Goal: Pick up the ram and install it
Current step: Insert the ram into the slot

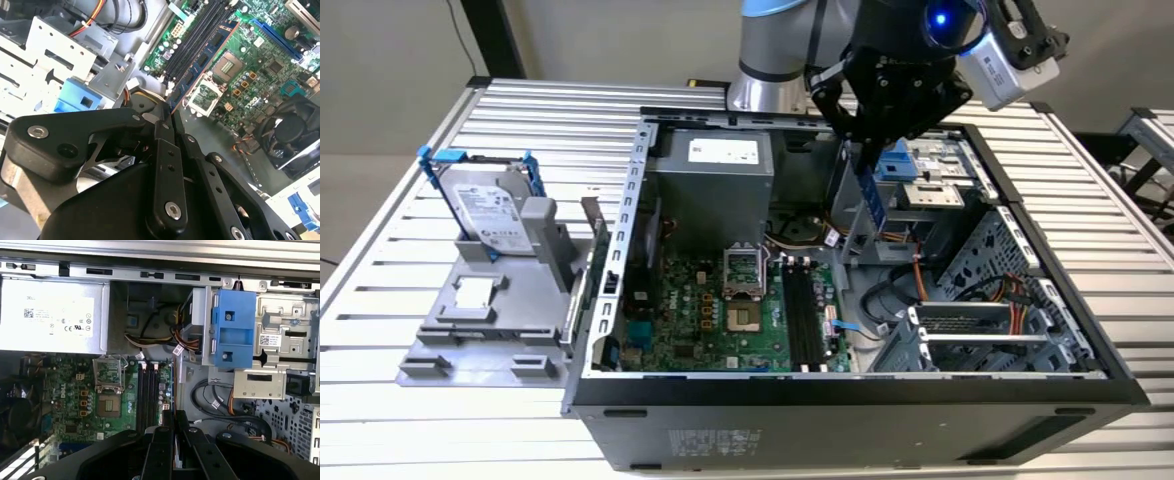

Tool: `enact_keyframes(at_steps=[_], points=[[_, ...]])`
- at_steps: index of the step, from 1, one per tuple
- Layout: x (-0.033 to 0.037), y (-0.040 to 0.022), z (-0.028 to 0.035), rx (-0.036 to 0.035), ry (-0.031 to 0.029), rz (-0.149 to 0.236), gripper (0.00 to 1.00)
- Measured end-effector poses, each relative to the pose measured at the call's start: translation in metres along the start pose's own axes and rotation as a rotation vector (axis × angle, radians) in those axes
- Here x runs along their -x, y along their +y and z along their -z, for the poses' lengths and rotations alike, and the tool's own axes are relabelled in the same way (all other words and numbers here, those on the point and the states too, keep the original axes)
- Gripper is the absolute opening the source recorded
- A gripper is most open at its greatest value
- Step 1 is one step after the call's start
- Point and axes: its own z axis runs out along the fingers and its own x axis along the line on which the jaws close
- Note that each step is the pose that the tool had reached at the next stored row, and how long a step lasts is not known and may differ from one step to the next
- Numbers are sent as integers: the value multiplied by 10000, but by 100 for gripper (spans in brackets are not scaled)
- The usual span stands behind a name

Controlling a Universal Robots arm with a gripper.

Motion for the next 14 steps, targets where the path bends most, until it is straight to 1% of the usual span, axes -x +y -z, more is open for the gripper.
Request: enact_keyframes(at_steps=[4, 6, 14], points=[[-1, -48, -28, 1, 5, -1, 0], [-3, -61, -40, 2, 5, -2, 0], [-2, -63, -46, 1, 5, 0, 0]])
